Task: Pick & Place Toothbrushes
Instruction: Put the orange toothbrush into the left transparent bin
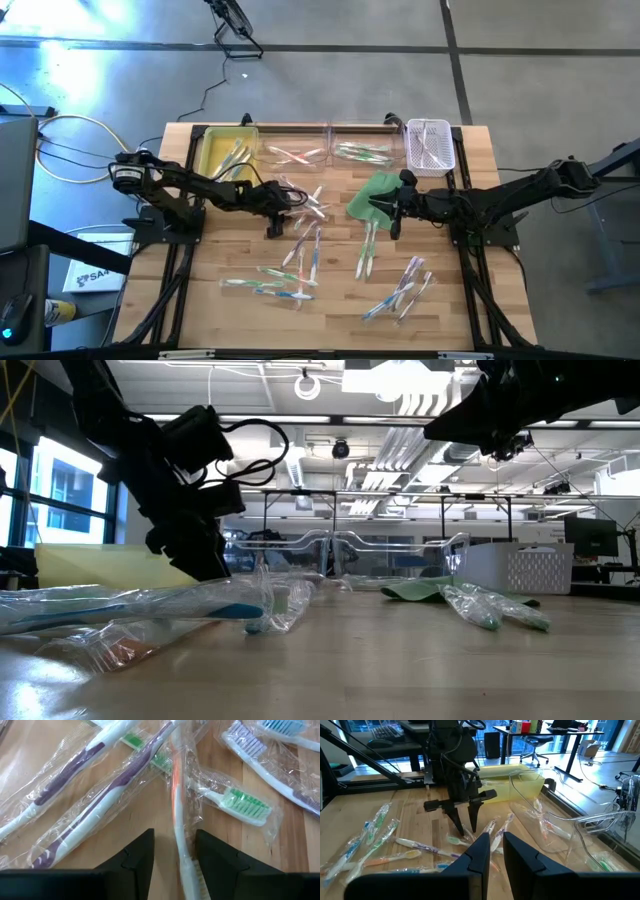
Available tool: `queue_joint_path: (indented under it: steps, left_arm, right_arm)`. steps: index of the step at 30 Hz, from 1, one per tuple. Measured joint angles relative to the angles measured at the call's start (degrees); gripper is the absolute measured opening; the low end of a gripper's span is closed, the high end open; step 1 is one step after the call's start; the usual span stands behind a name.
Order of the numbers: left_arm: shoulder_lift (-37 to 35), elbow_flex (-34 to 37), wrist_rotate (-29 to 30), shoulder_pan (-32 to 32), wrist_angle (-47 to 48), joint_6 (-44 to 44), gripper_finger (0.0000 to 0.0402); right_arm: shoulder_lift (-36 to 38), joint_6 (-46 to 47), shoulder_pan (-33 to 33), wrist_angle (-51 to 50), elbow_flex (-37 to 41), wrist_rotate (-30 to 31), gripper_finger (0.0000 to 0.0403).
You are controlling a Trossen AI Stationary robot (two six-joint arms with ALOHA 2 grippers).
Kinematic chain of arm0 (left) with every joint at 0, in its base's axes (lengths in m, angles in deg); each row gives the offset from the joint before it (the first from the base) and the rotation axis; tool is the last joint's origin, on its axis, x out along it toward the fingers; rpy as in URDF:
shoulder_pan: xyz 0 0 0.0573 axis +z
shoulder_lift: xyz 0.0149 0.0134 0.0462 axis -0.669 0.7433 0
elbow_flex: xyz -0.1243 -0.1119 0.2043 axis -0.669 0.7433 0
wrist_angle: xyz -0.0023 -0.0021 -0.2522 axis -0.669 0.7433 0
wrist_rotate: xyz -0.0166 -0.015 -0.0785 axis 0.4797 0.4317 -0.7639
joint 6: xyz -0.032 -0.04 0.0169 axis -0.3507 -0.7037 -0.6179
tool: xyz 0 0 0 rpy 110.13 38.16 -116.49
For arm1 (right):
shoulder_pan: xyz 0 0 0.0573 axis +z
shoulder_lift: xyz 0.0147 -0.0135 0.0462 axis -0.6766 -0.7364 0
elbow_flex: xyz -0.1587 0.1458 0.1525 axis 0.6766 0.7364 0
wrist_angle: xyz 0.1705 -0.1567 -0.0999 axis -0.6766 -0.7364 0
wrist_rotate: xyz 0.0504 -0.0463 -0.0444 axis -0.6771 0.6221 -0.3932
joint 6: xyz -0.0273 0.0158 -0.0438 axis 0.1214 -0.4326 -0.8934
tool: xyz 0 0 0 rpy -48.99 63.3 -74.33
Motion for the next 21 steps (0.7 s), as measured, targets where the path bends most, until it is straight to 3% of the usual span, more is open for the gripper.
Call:
queue_joint_path:
  steps: [15, 21]
  left_arm:
    - [0.0, 0.0, 0.0, 0.0, -1.3, 0.3, 0.0013]
    - [0.0, 0.1, 0.0, 0.0, -6.5, 0.4, 0.0016]
  right_arm:
    - [0.0, 0.0, 0.0, 0.0, 0.0, 0.0, 0.0045]
    - [0.0, 0.0, 0.0, 0.0, 0.0, 0.0, 0.0045]
